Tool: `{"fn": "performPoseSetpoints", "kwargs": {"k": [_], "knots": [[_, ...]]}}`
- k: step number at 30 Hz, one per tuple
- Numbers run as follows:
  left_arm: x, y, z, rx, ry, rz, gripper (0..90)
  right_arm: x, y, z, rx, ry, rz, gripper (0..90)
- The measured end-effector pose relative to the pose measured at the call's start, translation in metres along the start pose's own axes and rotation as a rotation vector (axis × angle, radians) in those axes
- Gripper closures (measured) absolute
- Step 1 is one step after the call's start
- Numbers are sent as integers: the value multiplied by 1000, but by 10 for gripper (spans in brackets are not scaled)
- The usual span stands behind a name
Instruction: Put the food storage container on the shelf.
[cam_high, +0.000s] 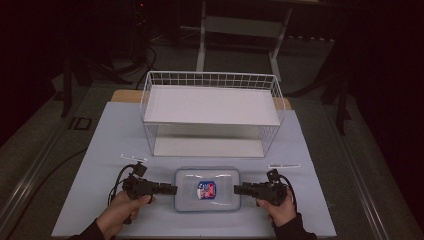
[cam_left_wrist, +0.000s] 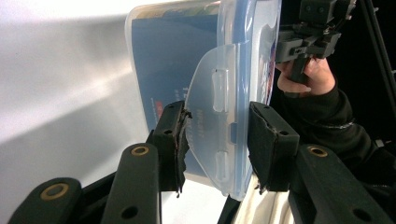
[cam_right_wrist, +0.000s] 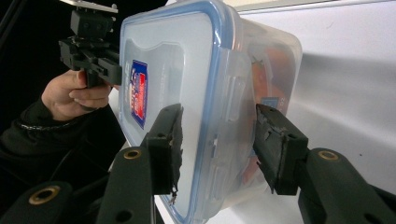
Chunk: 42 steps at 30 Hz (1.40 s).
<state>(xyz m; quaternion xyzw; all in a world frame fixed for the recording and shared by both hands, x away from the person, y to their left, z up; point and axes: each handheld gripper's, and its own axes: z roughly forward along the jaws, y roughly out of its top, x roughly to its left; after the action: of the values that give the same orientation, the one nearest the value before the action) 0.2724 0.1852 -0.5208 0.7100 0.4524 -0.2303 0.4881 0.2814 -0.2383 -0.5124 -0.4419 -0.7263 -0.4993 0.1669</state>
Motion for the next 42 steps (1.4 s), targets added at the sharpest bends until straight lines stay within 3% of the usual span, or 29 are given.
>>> {"fn": "performPoseSetpoints", "kwargs": {"k": [10,21,36,42], "knots": [[-14,0,-2,-24,49,44,586,7,-2,-3,-2,-21,9,538],[-20,10,-1,-39,87,69,581,10,9,-7,-30,-47,3,536],[-23,32,-1,-86,100,132,575,16,32,-14,-55,-83,-77,536],[-23,41,1,-107,113,146,574,13,38,-15,-75,-89,-82,536]]}}
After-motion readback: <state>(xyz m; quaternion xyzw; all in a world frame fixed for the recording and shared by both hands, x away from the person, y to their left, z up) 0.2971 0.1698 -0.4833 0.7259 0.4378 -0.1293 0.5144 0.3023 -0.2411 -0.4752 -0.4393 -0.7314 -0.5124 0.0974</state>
